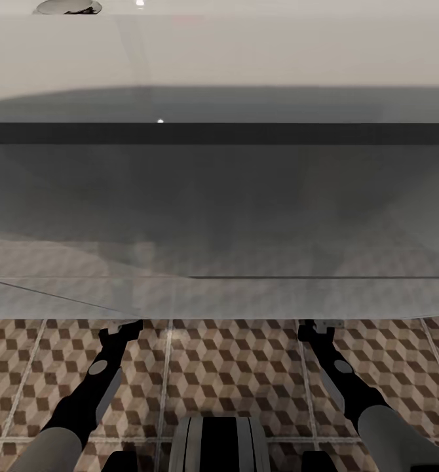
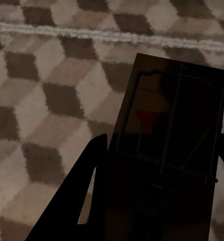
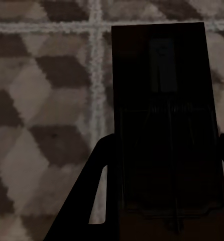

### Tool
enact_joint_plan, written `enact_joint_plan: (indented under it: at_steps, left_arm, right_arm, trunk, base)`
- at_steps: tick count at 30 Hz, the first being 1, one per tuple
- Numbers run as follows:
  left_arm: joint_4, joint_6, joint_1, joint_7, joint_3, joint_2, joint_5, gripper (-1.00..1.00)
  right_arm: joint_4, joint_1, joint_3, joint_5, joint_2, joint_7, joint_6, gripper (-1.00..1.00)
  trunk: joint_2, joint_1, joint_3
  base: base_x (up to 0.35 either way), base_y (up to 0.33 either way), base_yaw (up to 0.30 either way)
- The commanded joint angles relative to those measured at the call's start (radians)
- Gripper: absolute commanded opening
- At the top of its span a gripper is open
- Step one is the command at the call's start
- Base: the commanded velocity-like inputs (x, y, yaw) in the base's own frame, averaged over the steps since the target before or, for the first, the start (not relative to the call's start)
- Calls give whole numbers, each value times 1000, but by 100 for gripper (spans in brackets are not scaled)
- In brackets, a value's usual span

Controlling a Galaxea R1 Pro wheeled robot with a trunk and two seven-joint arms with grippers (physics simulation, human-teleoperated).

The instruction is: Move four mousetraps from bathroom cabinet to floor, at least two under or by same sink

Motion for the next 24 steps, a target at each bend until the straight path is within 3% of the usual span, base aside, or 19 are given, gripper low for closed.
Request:
enact_joint_plan:
  at_steps: [1,12,24]
  left_arm:
    - [2,-3,-2,2,-2,0,8,-100]
    - [67,-3,-37,0,-3,0,8,-100]
    - [72,-3,-43,0,-3,-3,8,-100]
  right_arm:
    - [1,-1,5,-13,-1,5,-4,-100]
    - [4,-14,5,-9,-1,5,9,-100]
    - [65,-51,5,-4,-1,5,10,-100]
  trunk:
    - [0,0,0]
    - [0,0,0]
    - [0,0,0]
  base:
    - [0,0,0]
    - [0,0,0]
    - [0,0,0]
